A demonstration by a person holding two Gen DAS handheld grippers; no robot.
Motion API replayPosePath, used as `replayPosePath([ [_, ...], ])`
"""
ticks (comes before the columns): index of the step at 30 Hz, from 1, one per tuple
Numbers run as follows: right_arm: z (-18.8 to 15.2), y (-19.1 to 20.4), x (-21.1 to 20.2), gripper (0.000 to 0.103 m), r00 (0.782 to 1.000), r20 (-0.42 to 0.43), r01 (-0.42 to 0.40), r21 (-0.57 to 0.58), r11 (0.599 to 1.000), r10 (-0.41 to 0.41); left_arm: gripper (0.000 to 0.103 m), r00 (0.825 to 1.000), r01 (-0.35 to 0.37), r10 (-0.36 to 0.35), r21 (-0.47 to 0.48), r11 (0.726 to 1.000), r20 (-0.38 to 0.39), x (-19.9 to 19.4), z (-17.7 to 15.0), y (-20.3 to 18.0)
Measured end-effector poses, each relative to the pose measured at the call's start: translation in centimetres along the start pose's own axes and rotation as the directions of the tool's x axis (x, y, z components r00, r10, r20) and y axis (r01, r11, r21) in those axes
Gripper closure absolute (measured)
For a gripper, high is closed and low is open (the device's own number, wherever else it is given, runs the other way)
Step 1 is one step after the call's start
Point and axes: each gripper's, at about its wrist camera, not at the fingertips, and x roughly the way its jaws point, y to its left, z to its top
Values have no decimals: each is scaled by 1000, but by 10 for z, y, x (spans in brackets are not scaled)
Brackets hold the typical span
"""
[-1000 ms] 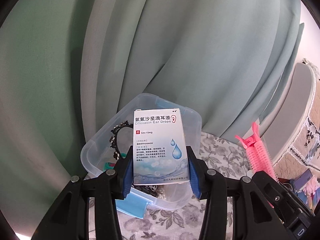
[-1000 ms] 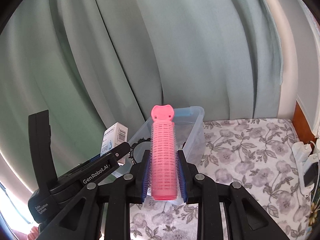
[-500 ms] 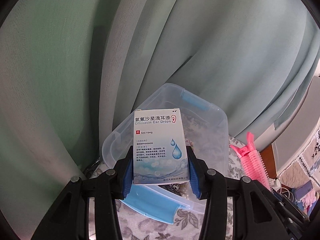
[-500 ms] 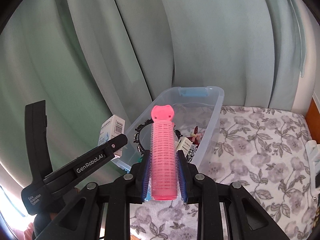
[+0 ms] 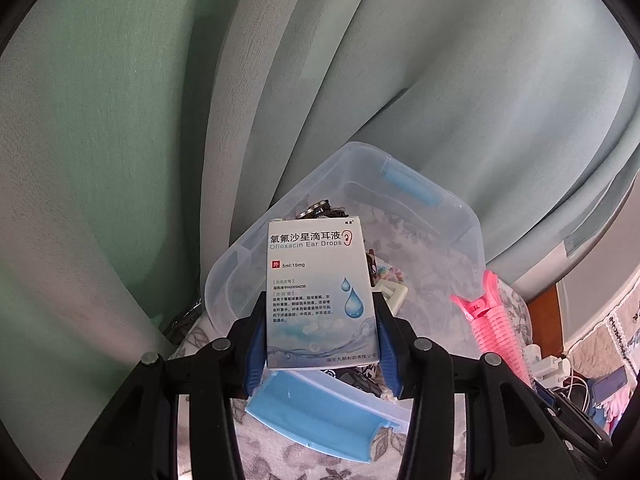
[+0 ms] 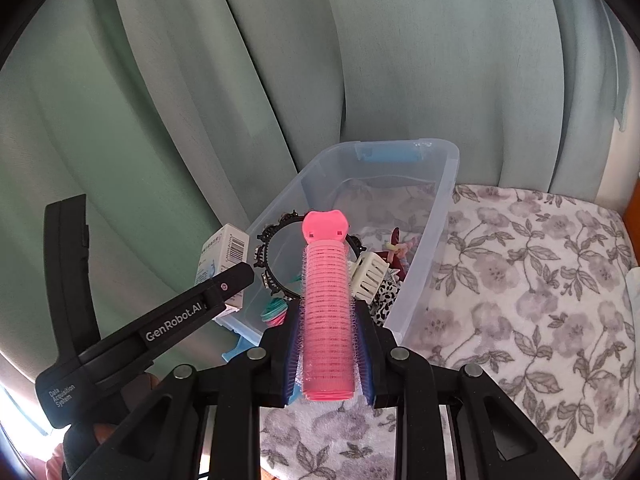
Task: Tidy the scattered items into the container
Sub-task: 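Lift the box and curler with both tools and carry them over the bin, then open the left tool to drop the box while the right tool releases the curler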
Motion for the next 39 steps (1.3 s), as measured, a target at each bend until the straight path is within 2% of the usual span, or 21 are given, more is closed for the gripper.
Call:
replayPosePath([
  [12,-1,-3,23,76,998,-60,-8,3,1000,8,55,1000,-3,3,9,1000,-25,15,-1,-2],
  [23,-2,-3,27,73,997,-73,4,2,1000,-4,54,1000,-3,3,6,1000,-30,19,1,-3],
  [25,-1,-2,27,73,997,-75,7,-2,1000,-8,51,999,7,-7,4,1000,-32,23,2,-4],
  [29,0,0,28,66,997,-76,4,-9,1000,-4,42,999,24,-24,7,1000,-32,24,1,-7],
  [33,-1,3,26,58,998,-68,2,-21,1000,-4,41,999,25,-25,7,1000,-33,21,1,-8],
  [39,-2,3,19,51,999,-52,8,-21,1000,-10,38,999,20,-19,13,1000,-30,14,0,-11],
])
